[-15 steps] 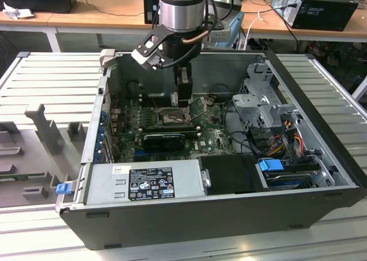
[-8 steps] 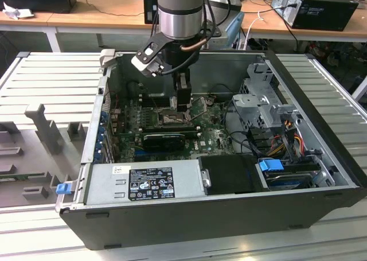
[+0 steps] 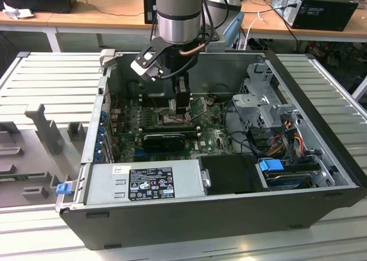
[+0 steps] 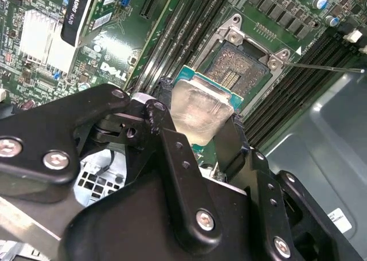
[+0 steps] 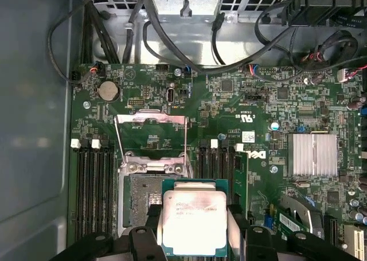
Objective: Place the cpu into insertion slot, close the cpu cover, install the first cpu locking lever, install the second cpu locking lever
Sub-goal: 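Place the cpu into insertion slot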
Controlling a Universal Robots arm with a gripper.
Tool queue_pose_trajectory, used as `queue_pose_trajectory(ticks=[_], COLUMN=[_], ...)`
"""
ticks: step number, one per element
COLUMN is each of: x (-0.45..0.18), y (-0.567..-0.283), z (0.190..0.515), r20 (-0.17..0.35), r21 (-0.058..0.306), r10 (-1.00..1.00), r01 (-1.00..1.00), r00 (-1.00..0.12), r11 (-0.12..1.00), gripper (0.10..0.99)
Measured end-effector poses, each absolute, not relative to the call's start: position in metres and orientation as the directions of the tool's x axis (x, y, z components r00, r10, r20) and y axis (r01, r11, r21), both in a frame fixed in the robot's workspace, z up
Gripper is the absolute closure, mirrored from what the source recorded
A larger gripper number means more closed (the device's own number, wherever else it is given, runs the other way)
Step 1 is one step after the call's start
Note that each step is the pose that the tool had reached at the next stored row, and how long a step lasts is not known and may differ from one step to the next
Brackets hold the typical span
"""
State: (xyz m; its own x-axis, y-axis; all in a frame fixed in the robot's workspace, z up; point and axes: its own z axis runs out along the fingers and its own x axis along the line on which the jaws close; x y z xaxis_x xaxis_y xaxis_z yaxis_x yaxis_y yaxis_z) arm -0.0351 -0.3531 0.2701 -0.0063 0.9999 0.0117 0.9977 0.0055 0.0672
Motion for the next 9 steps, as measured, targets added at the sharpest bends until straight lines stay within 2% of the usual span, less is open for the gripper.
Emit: queue_pose_trajectory(ticks=[9], x=[-0.0363], y=[-0.353], z=[0.2625], r20=[0.012], r21=[0.067], r10=[1.0], r01=[0.998], r00=[-0.006], r11=[0.006], gripper=[0.549])
